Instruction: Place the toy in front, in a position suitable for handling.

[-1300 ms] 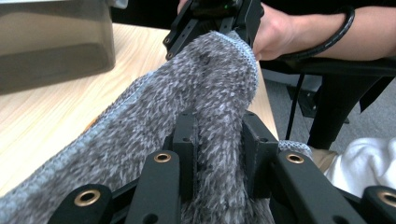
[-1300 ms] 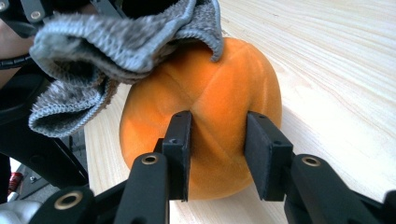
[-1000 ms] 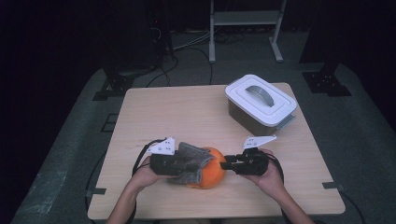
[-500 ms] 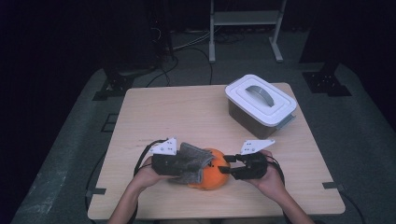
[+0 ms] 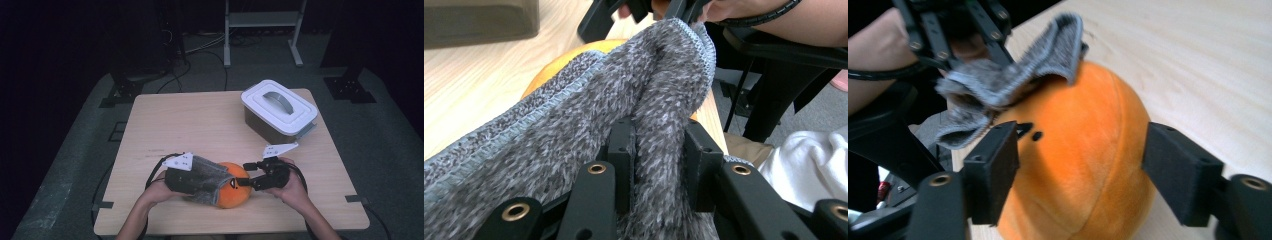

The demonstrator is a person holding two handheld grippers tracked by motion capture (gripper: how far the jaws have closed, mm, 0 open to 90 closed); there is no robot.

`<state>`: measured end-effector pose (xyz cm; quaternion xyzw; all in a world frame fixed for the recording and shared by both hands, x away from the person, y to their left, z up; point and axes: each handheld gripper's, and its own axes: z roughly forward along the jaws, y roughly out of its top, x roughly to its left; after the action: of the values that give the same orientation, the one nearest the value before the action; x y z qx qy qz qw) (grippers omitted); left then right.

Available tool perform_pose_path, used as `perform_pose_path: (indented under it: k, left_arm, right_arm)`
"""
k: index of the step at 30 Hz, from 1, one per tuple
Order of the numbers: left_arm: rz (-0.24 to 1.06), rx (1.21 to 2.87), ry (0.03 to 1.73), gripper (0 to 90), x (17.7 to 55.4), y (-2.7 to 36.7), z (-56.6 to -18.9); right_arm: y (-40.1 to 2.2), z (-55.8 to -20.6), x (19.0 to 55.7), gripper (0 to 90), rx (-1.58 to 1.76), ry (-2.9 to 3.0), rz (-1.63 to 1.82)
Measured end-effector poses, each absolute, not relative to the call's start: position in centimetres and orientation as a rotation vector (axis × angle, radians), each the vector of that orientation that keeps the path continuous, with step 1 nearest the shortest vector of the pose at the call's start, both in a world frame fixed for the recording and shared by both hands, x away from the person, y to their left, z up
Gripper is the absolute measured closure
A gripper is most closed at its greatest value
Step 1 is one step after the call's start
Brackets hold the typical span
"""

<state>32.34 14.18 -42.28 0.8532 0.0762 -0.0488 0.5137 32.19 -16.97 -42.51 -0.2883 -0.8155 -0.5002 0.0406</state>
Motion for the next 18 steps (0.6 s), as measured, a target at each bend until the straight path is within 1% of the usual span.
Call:
perform_pose_path:
  k: [3, 4, 5, 7, 9, 11, 14, 15, 16, 18]
  left_arm:
    - [-0.104, 2.042, 0.198, 70.3, 32.5, 14.3, -42.2]
    - [-0.099, 2.034, 0.205, 70.4, 32.5, 14.3, -42.1]
    - [-0.094, 2.022, 0.213, 70.5, 32.6, 14.3, -42.0]
    - [-0.086, 1.992, 0.226, 70.5, 32.7, 14.3, -41.9]
    - [-0.076, 1.955, 0.255, 70.5, 33.0, 14.5, -41.7]
    - [-0.052, 1.924, 0.279, 70.4, 33.1, 14.7, -41.5]
    - [-0.011, 1.866, 0.320, 70.3, 33.3, 15.2, -41.1]
    - [-0.016, 1.856, 0.329, 70.0, 33.4, 15.3, -41.1]
    - [-0.015, 1.854, 0.334, 70.0, 33.5, 15.3, -41.1]
    - [-0.013, 1.904, 0.338, 70.0, 33.4, 15.0, -41.5]
  right_arm:
    - [-16.7, -43.4, 32.5, 23.7, -0.926, -2.428, -1.501]
    - [-16.7, -43.6, 32.6, 25.8, -0.945, -2.403, -1.496]
    - [-16.8, -43.6, 32.6, 31.1, -0.945, -2.405, -1.490]
    - [-16.7, -43.2, 32.4, 45.6, -0.928, -2.456, -1.467]
    - [-16.6, -42.7, 32.0, 51.4, -0.888, -2.533, -1.488]
    - [-16.4, -42.1, 31.6, 52.7, -0.847, -2.590, -1.530]
    - [-16.3, -41.6, 31.3, 51.9, -0.793, -2.676, -1.587]
    - [-16.4, -41.3, 31.2, 51.9, -0.784, -2.698, -1.605]
    - [-16.4, -41.2, 31.2, 51.7, -0.780, -2.699, -1.611]
    - [-16.5, -41.2, 31.2, 49.7, -0.749, -2.710, -1.600]
